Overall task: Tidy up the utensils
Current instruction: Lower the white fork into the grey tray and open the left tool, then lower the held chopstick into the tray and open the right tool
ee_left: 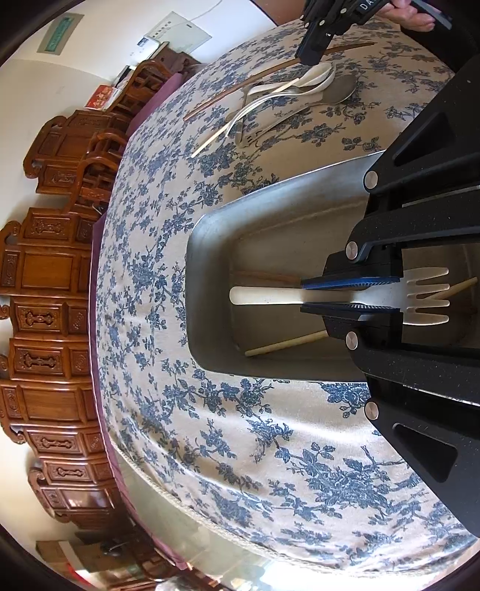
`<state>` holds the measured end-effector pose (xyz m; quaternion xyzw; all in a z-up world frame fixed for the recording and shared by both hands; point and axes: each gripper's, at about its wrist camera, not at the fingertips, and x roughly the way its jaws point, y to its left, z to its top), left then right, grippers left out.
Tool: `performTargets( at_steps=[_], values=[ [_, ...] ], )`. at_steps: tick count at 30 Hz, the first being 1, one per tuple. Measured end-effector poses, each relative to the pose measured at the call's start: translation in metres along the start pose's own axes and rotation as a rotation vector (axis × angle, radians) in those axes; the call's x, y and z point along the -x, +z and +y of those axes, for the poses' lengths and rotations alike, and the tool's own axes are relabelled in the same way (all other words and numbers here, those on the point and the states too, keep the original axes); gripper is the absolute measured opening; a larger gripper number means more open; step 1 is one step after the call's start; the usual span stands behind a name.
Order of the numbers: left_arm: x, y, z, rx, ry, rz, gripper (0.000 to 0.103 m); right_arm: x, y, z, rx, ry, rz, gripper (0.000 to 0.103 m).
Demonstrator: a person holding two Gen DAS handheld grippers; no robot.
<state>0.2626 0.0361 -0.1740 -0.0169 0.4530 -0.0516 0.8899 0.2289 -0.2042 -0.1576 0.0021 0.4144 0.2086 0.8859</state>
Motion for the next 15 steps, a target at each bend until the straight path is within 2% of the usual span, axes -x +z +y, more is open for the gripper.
performTargets(
  at_steps=[11,15],
  values=[
    [0.011,0.005,0.005,0.016,-0.011,-0.025,0.007,0.006,0.003,0.01,0.001,-0.02,-0.005,0.006],
    [0.022,0.007,0.008,0.015,-0.007,-0.048,0.02,0.013,0.008,0.023,0.029,-0.012,-0.016,0.006]
  ],
)
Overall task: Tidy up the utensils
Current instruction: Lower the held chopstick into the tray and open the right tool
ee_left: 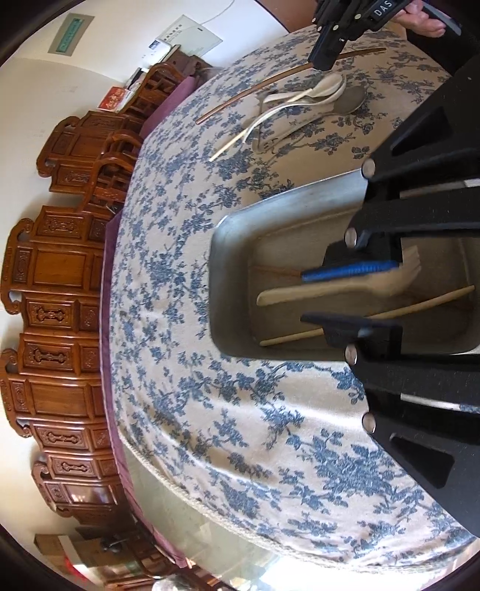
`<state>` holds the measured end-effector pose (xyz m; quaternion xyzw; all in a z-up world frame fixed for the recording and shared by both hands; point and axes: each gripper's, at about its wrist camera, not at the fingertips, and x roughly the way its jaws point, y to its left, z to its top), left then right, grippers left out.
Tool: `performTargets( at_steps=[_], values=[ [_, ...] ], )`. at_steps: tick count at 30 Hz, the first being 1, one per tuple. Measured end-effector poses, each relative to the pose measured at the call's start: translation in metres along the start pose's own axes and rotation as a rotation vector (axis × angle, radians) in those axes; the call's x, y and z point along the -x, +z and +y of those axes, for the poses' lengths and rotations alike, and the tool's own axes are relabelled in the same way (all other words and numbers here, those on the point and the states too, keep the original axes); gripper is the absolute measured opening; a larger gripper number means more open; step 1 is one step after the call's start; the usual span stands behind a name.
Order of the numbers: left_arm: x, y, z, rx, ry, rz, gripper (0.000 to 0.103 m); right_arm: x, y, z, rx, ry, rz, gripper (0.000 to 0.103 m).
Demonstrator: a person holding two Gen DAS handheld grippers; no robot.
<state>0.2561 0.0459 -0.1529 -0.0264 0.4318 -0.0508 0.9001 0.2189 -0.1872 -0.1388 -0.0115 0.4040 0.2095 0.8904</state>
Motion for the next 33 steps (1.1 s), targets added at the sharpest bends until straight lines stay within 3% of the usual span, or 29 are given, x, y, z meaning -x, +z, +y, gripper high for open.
performTargets(
  at_steps=[20,33],
  values=[
    [0.09,0.01,0.019,-0.029,0.071,-0.086,0.02,-0.01,0.032,0.09,0.02,0.173,-0.007,0.006],
    [0.118,0.013,0.036,-0.005,0.088,-0.103,0.025,-0.047,0.06,0.117,-0.019,0.199,0.023,0.006]
  ],
)
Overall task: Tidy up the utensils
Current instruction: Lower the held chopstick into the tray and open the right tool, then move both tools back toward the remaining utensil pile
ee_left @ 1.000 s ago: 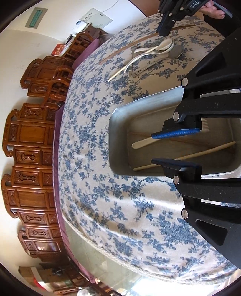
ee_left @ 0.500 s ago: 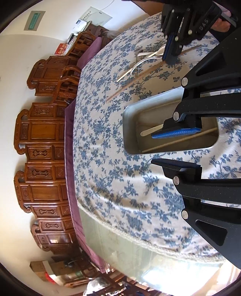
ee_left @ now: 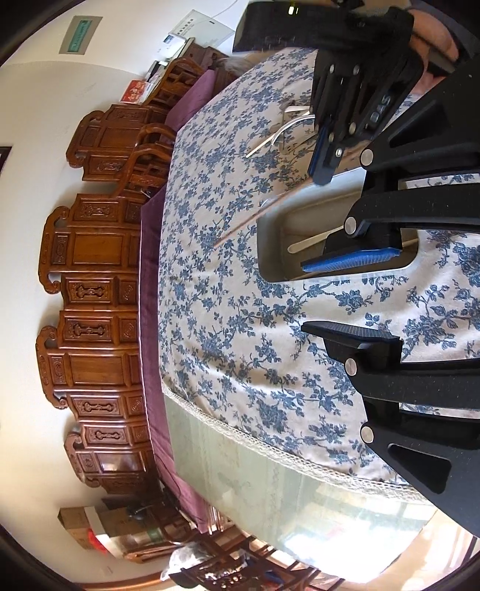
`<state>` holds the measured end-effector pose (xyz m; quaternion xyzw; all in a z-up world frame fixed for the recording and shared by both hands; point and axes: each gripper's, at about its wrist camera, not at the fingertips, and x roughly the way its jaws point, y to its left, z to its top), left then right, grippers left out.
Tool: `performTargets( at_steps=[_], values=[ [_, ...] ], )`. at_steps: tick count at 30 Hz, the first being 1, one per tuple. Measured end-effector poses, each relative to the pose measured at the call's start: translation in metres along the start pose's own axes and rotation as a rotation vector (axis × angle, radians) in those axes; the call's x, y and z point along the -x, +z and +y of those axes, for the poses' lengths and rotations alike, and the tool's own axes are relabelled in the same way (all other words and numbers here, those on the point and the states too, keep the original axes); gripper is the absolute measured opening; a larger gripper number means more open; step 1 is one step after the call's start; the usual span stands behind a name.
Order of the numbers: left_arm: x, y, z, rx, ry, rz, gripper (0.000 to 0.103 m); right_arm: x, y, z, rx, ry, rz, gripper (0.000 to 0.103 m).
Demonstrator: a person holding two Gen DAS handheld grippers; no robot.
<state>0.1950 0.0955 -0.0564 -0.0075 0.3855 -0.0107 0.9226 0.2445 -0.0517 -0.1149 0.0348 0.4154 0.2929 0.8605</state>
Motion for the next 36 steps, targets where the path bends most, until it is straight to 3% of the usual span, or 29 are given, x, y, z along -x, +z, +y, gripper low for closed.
performTargets(
  at_steps=[11,22,28,36],
  values=[
    [-0.008,-0.001,0.005,0.005,-0.021,0.028,0.026,-0.045,-0.015,0.0,-0.004,-0.067,0.097,0.006],
    [-0.014,-0.003,0.005,0.008,-0.031,0.036,0.026,-0.06,-0.025,0.0,-0.002,-0.092,0.137,0.007],
    [-0.013,-0.005,0.003,0.004,-0.029,0.04,0.026,-0.045,-0.02,0.001,0.026,-0.056,0.094,0.009],
    [-0.004,-0.001,-0.013,-0.016,-0.048,0.029,0.027,0.021,-0.018,-0.012,0.08,-0.074,0.004,0.009]
  ],
)
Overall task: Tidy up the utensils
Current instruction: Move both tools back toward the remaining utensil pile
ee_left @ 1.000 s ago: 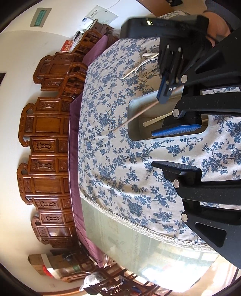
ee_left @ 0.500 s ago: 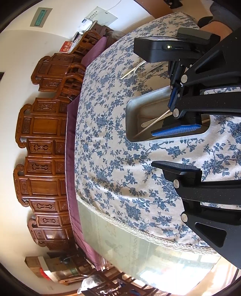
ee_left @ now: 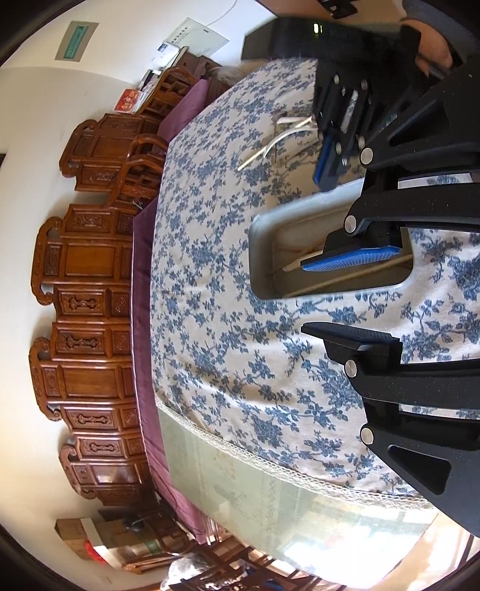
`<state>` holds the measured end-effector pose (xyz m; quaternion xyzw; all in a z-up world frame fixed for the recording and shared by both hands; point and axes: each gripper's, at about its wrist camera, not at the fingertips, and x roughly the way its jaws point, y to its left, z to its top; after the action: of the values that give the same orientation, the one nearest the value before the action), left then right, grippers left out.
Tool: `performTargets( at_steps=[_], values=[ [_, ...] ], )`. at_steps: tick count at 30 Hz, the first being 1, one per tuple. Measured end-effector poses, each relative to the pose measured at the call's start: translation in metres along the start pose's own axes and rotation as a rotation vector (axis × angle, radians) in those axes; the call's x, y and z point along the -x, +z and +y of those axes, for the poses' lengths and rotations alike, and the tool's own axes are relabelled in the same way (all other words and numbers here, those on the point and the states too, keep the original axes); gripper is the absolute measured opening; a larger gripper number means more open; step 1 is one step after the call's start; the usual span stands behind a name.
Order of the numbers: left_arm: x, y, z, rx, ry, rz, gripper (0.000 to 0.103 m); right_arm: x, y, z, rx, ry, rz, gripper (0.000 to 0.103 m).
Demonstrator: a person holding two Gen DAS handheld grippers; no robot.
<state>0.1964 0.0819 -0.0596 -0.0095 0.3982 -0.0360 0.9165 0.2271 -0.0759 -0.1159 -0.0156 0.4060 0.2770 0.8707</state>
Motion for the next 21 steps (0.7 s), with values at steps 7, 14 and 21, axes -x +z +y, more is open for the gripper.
performTargets(
  at_steps=[7,14,21],
  values=[
    [0.017,0.003,-0.031,-0.04,-0.036,-0.029,0.031,0.064,-0.009,-0.026,0.002,-0.056,-0.064,0.009],
    [0.036,0.001,-0.064,-0.076,-0.067,-0.045,0.033,0.117,-0.027,-0.048,-0.043,-0.113,-0.115,0.009],
    [0.045,-0.002,-0.091,-0.099,-0.094,-0.05,0.049,0.148,-0.048,-0.076,-0.086,-0.167,-0.129,0.009]
  ],
)
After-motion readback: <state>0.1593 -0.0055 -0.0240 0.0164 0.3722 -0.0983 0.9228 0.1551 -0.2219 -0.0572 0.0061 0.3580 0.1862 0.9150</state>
